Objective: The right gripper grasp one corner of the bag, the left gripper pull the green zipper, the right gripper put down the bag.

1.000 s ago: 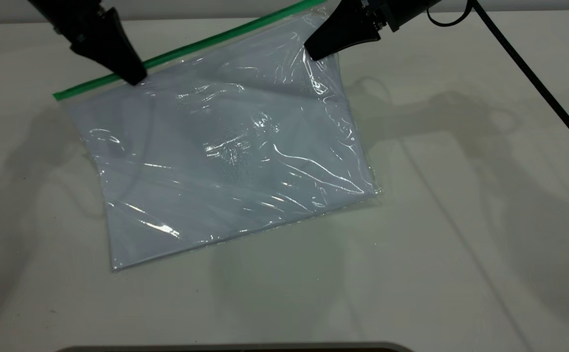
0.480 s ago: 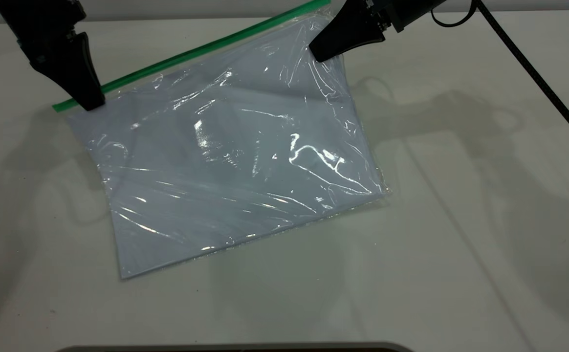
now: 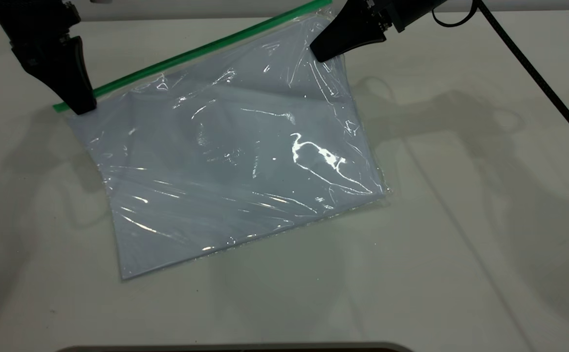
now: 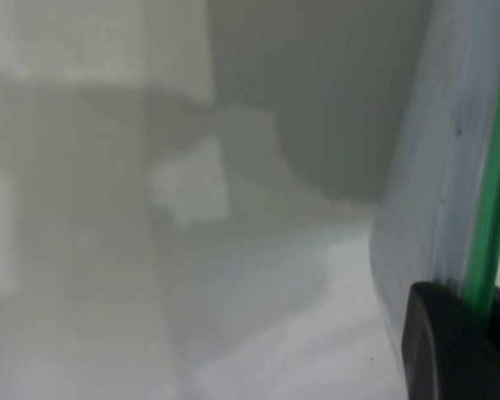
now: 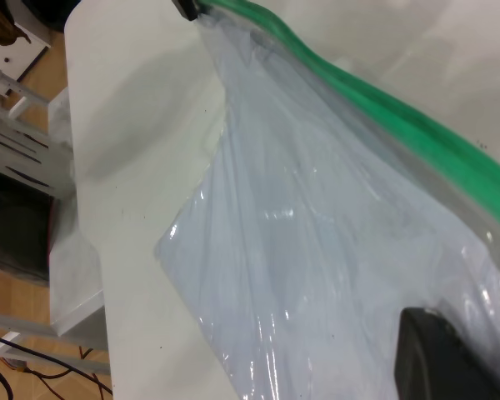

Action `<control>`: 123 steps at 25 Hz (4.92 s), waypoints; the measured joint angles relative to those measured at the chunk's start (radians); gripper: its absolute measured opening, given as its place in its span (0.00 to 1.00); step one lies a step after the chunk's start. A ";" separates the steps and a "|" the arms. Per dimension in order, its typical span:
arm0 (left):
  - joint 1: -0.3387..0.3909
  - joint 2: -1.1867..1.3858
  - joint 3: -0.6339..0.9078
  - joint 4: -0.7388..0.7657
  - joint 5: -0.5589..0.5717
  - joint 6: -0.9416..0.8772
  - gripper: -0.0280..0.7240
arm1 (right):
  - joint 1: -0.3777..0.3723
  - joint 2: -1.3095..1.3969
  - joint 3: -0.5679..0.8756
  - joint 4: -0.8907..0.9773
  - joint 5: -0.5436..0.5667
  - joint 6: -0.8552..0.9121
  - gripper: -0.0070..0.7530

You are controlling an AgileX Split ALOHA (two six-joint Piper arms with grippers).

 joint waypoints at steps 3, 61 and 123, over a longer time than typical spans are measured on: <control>0.001 0.000 0.000 0.008 0.005 -0.001 0.13 | 0.000 0.000 0.000 0.000 0.000 0.000 0.06; 0.008 -0.496 -0.375 0.298 0.056 -1.184 0.68 | -0.108 -0.519 -0.517 -0.867 0.104 1.056 0.67; 0.008 -2.193 1.193 0.200 0.026 -1.184 0.67 | -0.108 -2.437 1.230 -0.968 0.051 1.119 0.67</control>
